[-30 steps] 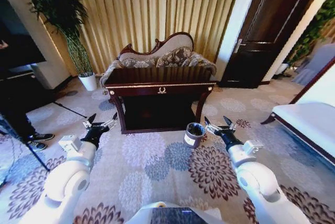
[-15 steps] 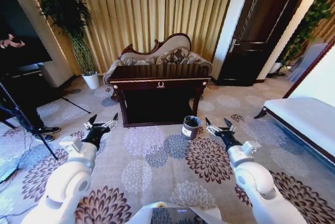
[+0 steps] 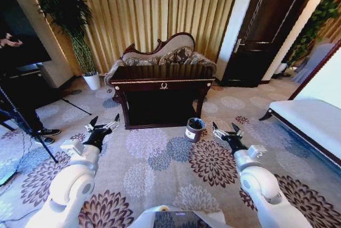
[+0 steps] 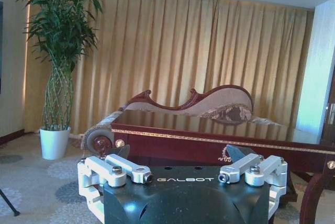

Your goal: Move to the front of the table and place the trash on the table into the trash bin.

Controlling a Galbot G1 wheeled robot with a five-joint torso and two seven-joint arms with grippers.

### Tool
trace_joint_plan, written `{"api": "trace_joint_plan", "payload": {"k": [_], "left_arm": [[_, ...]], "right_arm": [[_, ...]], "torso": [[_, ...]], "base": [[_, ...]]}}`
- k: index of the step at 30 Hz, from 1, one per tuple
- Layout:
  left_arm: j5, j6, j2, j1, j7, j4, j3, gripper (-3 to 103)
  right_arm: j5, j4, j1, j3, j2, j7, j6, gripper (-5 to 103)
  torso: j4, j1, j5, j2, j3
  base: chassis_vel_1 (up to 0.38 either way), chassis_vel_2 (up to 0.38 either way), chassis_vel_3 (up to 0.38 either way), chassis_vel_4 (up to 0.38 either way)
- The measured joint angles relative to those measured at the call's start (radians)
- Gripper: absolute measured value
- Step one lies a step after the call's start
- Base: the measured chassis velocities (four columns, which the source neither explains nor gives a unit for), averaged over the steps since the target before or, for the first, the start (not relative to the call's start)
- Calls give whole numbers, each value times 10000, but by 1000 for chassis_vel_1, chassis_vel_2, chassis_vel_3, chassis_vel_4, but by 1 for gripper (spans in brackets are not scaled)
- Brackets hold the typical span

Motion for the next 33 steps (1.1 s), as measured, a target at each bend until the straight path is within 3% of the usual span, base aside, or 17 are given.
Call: {"api": "trace_joint_plan", "payload": {"k": [33], "left_arm": [[14, 29, 2, 3, 3, -10, -11, 100]], "right_arm": [[-9, 24, 4, 2, 0, 8, -21, 100]], "torso": [[0, 0, 0, 0, 0]], "base": [[0, 0, 0, 0]]}}
